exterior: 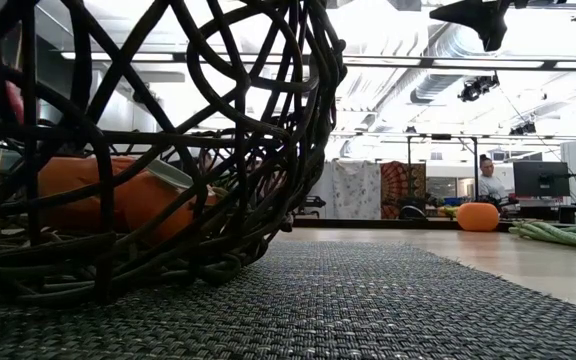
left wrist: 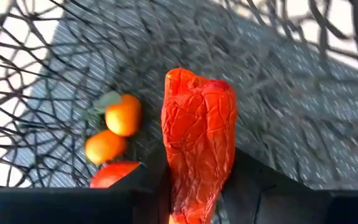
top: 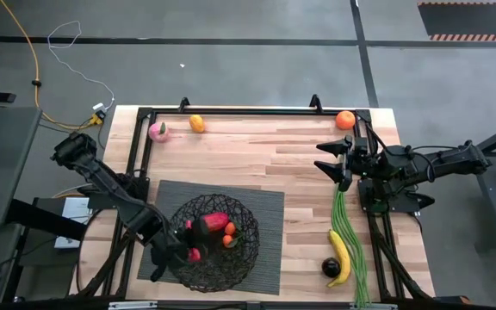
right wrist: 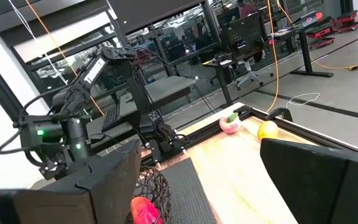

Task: Build produce basket
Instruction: Put the orange carrot into the black wire basket

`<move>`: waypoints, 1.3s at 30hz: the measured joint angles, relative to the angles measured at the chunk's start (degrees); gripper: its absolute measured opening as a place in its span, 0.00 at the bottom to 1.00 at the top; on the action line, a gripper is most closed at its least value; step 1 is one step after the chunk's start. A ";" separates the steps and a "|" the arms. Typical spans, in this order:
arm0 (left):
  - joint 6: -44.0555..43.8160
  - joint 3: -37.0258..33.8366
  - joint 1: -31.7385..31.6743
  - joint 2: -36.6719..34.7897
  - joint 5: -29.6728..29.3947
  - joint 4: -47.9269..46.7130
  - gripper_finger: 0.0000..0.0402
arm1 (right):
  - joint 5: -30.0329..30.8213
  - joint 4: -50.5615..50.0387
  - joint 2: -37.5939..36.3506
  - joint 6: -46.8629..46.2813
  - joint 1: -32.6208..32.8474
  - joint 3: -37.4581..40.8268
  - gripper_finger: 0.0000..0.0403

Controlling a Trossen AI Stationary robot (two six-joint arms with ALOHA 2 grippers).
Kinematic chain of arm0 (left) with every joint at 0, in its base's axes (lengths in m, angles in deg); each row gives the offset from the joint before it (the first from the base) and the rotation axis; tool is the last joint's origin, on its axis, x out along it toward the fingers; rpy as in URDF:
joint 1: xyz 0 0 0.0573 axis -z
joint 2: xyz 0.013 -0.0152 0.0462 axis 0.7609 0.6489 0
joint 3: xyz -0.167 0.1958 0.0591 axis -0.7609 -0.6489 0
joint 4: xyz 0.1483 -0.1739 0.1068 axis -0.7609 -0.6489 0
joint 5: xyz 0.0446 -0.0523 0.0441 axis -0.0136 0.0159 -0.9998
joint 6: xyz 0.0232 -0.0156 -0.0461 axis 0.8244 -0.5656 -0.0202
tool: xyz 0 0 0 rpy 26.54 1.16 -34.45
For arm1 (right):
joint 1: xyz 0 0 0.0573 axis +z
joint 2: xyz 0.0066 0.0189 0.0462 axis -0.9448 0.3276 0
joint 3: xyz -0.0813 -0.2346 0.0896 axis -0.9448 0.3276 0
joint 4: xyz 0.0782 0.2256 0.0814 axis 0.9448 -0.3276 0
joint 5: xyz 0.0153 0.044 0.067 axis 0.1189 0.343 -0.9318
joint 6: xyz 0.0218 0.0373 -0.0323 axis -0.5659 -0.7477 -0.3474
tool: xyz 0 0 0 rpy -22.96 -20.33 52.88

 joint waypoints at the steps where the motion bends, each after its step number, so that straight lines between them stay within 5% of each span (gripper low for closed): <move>1: -0.02 0.00 0.34 0.15 0.08 -0.38 0.24 | 0.00 -0.10 0.00 0.00 0.00 0.00 0.78; 27: -0.14 0.02 0.60 13.94 0.13 -0.91 0.25 | 0.00 -1.26 0.00 -0.02 0.00 0.00 0.78; 39: 1.53 0.02 0.54 13.94 -8.39 -0.74 0.25 | 0.02 -1.26 0.00 -0.01 0.00 0.00 0.78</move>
